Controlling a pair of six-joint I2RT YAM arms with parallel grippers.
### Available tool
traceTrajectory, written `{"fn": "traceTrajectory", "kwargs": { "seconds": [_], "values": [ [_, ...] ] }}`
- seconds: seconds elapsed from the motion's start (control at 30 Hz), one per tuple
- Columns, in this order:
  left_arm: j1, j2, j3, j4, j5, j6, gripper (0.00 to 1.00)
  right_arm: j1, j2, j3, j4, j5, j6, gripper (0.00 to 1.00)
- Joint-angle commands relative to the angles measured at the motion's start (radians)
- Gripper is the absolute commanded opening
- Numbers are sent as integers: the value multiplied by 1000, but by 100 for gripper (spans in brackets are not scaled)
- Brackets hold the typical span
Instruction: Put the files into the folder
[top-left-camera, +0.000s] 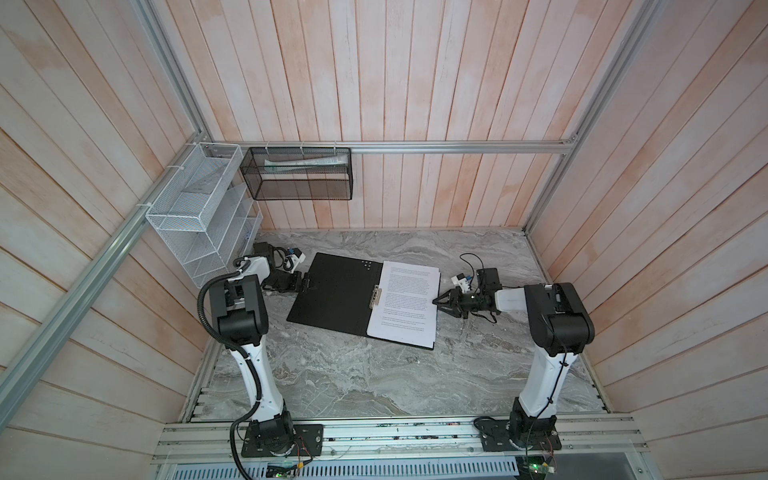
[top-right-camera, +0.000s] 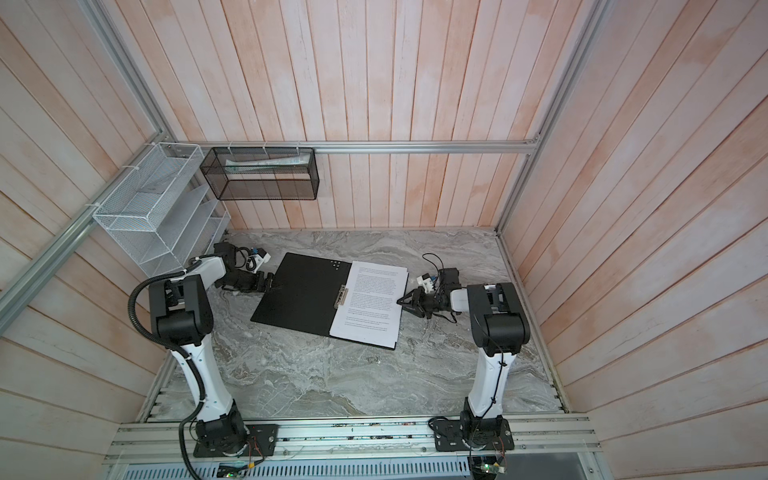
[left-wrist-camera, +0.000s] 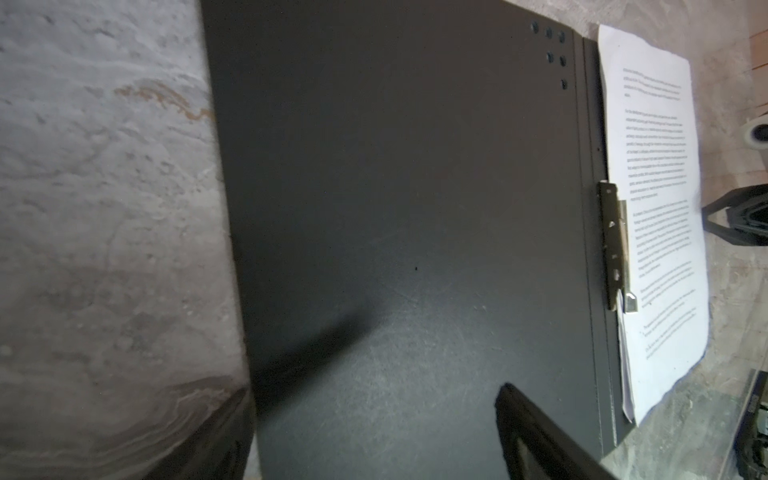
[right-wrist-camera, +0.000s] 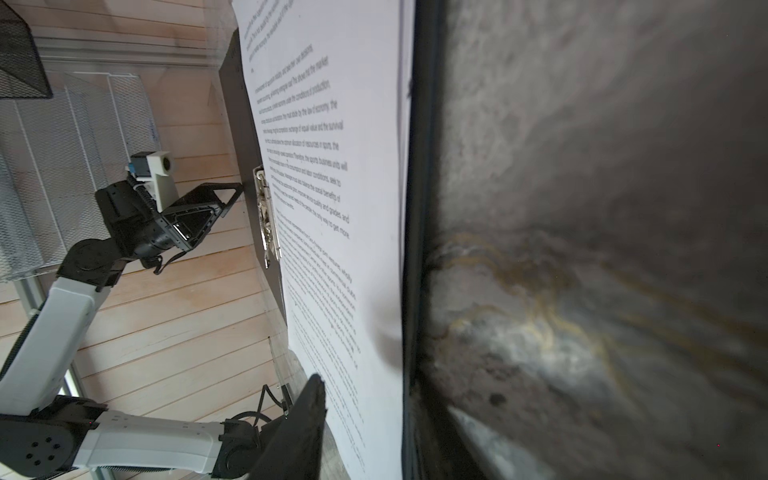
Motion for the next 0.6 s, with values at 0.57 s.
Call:
{"fn": "traceTrajectory", "kwargs": {
  "seconds": [0.57],
  "values": [
    [-123, 108, -95, -334, 386, 17, 91, 94, 67, 52, -138, -130, -154, 35]
  ]
}}
